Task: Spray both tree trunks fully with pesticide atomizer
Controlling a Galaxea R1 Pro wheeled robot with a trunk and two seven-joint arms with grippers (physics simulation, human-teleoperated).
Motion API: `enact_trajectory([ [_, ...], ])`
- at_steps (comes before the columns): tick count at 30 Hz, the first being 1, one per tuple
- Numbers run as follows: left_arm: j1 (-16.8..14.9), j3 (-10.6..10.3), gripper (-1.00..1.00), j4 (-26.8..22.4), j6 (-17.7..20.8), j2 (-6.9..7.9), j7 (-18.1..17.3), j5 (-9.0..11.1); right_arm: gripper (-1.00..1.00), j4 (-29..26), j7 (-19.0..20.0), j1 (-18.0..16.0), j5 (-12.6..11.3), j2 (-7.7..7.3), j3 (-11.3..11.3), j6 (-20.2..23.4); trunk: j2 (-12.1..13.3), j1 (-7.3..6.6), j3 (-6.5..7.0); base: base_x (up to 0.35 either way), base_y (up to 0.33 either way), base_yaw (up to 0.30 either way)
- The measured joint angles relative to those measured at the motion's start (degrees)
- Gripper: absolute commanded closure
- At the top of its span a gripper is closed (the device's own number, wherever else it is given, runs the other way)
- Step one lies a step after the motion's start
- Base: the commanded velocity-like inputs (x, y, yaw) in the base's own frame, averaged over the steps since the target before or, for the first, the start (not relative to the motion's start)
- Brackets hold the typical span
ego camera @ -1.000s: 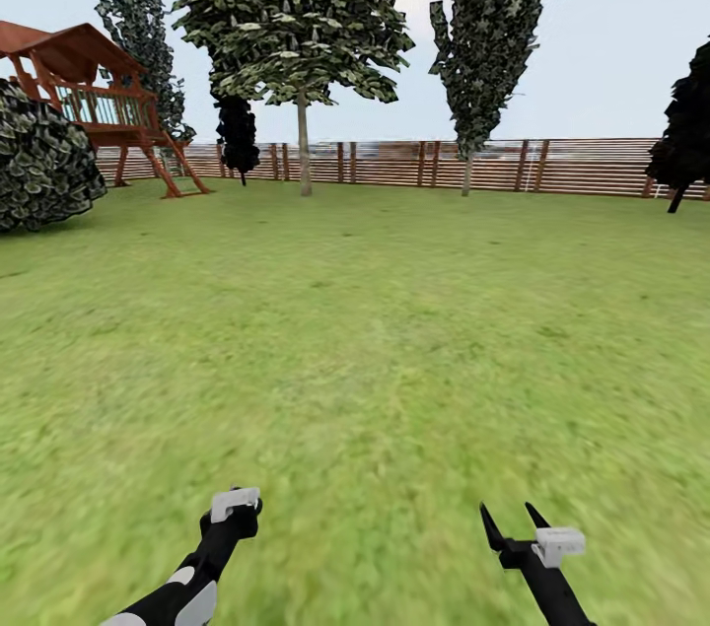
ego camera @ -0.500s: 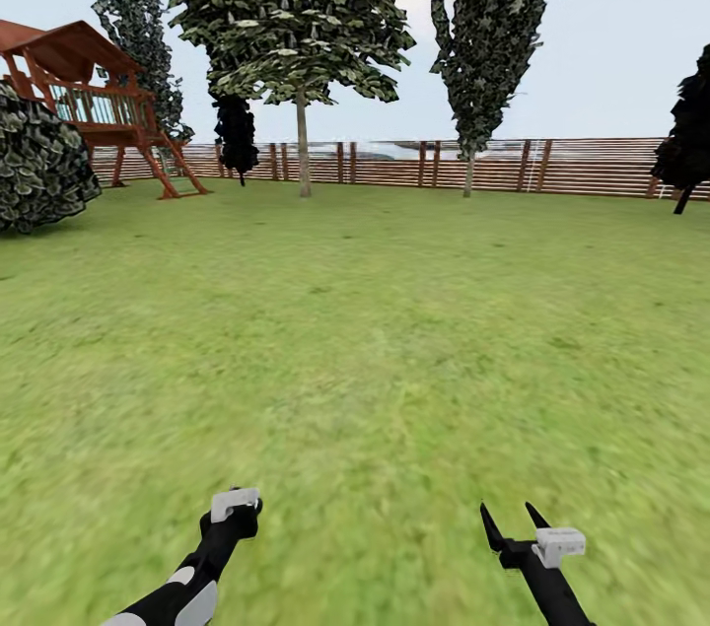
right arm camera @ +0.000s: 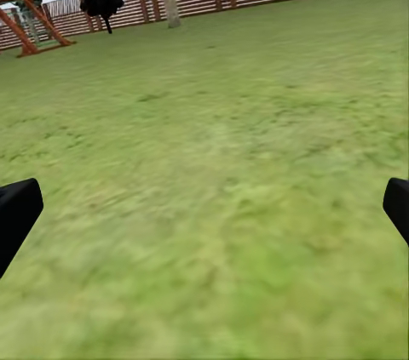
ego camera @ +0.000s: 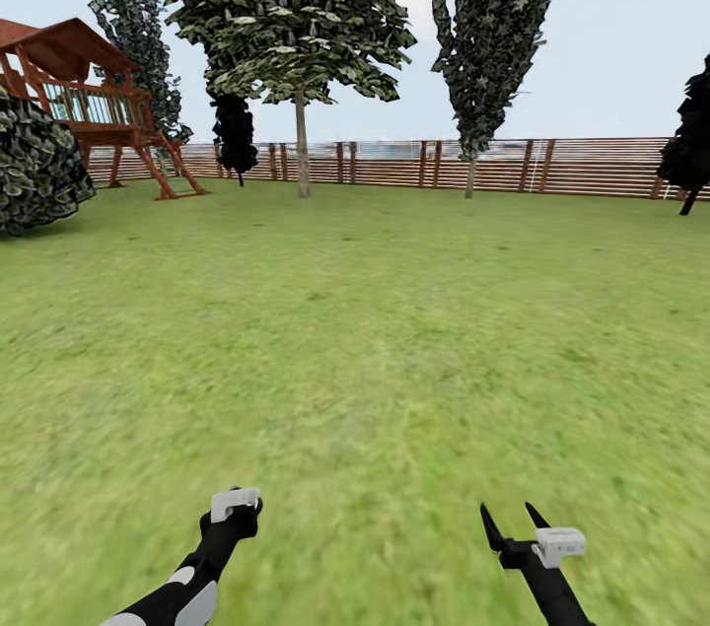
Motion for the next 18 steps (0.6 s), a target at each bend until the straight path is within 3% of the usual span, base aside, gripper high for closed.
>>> enact_trajectory([
  [18, 0.0, 0.03, 1.0, 0.0, 0.01, 0.0, 0.0, 0.0, -1.0, -0.01, 0.0, -0.04, 0.0, 0.0, 0.0, 0.0, 0.0, 0.0, 0.0, 0.338, 0.027, 0.0],
])
